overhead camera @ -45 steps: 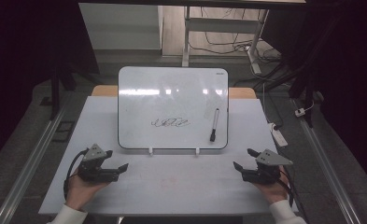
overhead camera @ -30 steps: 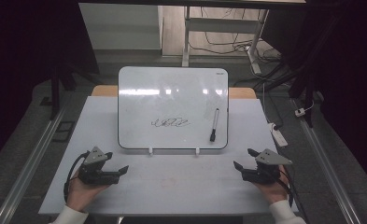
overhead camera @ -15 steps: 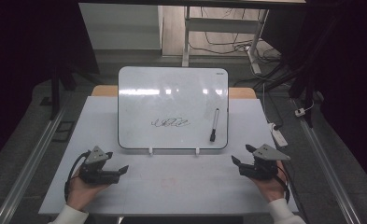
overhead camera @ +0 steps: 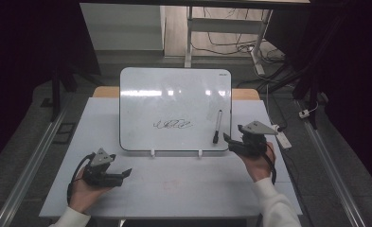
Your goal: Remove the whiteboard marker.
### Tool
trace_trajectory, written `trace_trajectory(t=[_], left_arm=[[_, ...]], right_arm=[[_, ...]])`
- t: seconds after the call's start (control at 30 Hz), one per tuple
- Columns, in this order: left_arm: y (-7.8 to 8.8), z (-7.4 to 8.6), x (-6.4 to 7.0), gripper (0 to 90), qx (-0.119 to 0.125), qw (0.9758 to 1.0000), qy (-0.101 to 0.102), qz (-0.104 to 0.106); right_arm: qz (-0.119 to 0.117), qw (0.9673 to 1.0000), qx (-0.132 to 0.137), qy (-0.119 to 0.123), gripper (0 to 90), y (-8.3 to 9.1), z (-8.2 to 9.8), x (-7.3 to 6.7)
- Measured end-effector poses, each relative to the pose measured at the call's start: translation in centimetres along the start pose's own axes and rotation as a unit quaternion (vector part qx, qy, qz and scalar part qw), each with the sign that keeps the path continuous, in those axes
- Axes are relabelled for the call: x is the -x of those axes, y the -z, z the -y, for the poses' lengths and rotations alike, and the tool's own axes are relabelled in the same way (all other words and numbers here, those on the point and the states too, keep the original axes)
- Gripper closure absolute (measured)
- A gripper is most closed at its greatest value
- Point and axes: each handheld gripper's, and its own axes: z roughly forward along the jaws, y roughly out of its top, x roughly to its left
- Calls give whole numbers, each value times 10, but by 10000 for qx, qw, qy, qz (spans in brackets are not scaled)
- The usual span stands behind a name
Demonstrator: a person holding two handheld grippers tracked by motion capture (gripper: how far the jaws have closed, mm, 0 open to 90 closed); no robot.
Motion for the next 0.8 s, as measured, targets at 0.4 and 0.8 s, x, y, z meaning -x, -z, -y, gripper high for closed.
trace_trajectory(t=[0.4,0.8], left_arm=[[-2,1,2,182,-72,9999,-142,-26],[-2,2,-2,182,-54,9997,-208,-68]], right_arm=[[418,9987,-239,-158,412,-50,-34,-10],[995,9930,-532,-341,621,-80,-43,-13]])
